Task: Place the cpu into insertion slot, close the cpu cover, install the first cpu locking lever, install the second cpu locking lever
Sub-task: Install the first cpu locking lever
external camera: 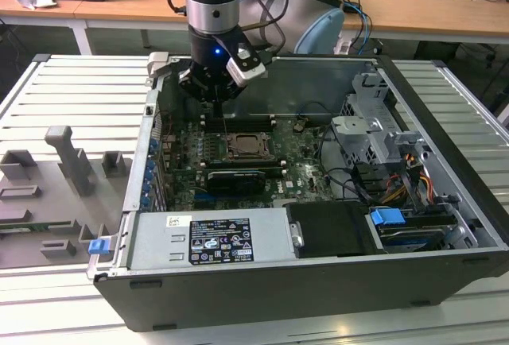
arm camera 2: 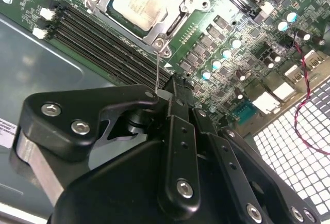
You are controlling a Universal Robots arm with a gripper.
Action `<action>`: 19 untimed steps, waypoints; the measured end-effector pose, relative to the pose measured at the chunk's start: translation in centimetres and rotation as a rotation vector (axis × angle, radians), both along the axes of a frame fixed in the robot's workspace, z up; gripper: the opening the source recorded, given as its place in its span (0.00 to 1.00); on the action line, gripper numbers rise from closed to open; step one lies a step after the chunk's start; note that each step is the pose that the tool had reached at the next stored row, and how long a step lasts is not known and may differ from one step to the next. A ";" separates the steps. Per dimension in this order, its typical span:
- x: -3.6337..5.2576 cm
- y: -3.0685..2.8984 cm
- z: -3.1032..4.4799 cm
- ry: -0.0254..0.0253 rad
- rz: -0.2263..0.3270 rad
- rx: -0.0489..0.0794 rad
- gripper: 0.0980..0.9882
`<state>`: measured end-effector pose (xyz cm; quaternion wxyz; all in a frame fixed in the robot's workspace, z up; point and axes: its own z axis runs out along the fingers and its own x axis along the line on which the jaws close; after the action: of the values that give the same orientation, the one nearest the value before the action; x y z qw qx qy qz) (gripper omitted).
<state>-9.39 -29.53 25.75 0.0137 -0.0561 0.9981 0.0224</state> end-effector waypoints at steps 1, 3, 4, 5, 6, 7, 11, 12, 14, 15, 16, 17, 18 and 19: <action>0.08 0.00 0.00 0.0000 0.000 0.000 0.01; 0.20 0.00 -0.01 0.0000 0.000 0.000 0.01; 0.27 0.00 -0.01 0.0000 -0.001 0.000 0.01; 0.31 0.00 -0.02 -0.0001 -0.001 0.000 0.01; 0.36 0.00 -0.02 0.0000 -0.001 0.000 0.01; 0.40 0.00 -0.02 0.0000 -0.001 0.000 0.01; 0.64 0.00 -0.04 0.0000 -0.001 0.000 0.01; 0.67 0.00 -0.04 0.0000 -0.001 0.000 0.01; 0.74 0.00 -0.04 0.0000 -0.001 0.000 0.01; 0.80 0.00 -0.05 0.0000 -0.001 0.000 0.01; 0.83 0.00 -0.05 0.0000 -0.001 0.000 0.01; 0.86 0.00 -0.05 0.0000 -0.001 0.000 0.01; 0.89 0.00 -0.05 -0.0001 -0.001 0.000 0.01; 0.91 0.00 -0.05 0.0000 -0.001 0.000 0.01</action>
<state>-8.48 -29.53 25.70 0.0137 -0.0554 0.9981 0.0224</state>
